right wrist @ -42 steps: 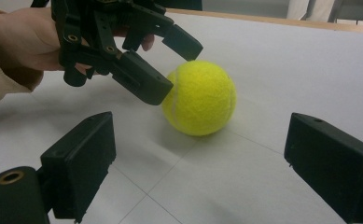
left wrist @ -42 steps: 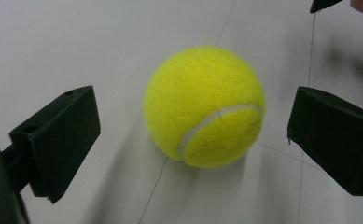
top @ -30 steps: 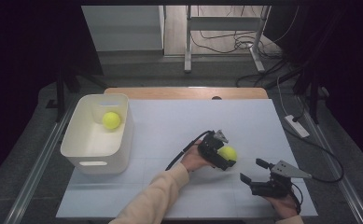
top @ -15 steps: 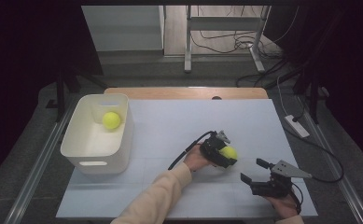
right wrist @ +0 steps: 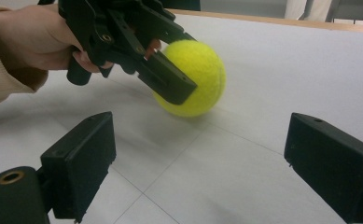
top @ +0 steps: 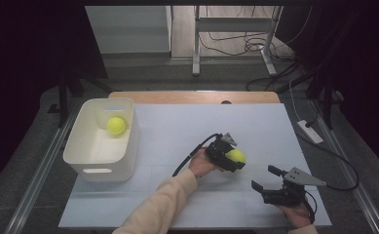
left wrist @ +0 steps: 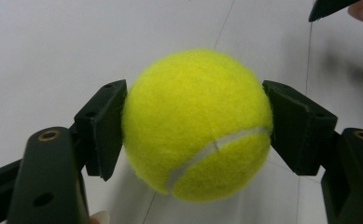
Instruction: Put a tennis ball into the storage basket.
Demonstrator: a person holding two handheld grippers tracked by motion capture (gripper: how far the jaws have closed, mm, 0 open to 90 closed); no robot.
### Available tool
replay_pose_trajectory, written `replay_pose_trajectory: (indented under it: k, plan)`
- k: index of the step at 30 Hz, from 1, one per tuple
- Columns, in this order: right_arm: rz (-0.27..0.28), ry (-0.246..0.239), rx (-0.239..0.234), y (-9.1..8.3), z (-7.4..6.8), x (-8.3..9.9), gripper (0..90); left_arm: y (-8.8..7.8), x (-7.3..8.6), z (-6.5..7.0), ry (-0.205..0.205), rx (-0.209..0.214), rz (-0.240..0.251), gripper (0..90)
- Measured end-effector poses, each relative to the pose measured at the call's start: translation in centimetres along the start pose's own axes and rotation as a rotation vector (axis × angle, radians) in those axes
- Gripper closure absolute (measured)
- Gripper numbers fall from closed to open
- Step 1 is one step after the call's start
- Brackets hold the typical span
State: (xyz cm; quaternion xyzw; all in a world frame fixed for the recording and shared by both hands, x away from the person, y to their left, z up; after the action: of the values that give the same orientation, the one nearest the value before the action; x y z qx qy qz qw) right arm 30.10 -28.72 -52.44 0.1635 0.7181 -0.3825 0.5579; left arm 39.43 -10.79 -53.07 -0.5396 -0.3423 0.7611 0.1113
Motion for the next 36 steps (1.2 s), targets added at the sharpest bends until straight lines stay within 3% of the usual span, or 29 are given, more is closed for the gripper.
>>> replay_pose_trajectory:
  k: [11, 17, 36]
  plan:
    - [-0.004, -0.002, 0.000, 0.1, 0.0, 0.0, 9.0, -2.6, -0.2, -0.4, 0.015, -0.046, 0.022, 27.4]
    - [-0.010, -0.003, -0.001, 0.1, 0.0, 0.1, 9.0, -4.0, -0.1, -0.9, 0.000, -0.074, 0.040, 27.4]
    - [-0.011, -0.003, 0.004, 0.2, 0.0, 0.1, 9.0, -6.5, 0.0, -1.3, -0.009, -0.111, 0.088, 27.3]
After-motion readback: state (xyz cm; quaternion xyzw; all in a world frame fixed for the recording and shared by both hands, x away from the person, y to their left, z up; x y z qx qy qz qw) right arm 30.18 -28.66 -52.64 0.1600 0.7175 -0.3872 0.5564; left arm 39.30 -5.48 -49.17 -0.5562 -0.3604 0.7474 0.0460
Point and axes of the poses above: each handheld gripper's, and its own axes: y roughly forward along the jaws, x roughly out of its underside, z roughly to its right, the point moved 5 cm from there along y, roughly forward along the jaws, and after that the axes turned 1 degree about z, right-handed, at the moved point
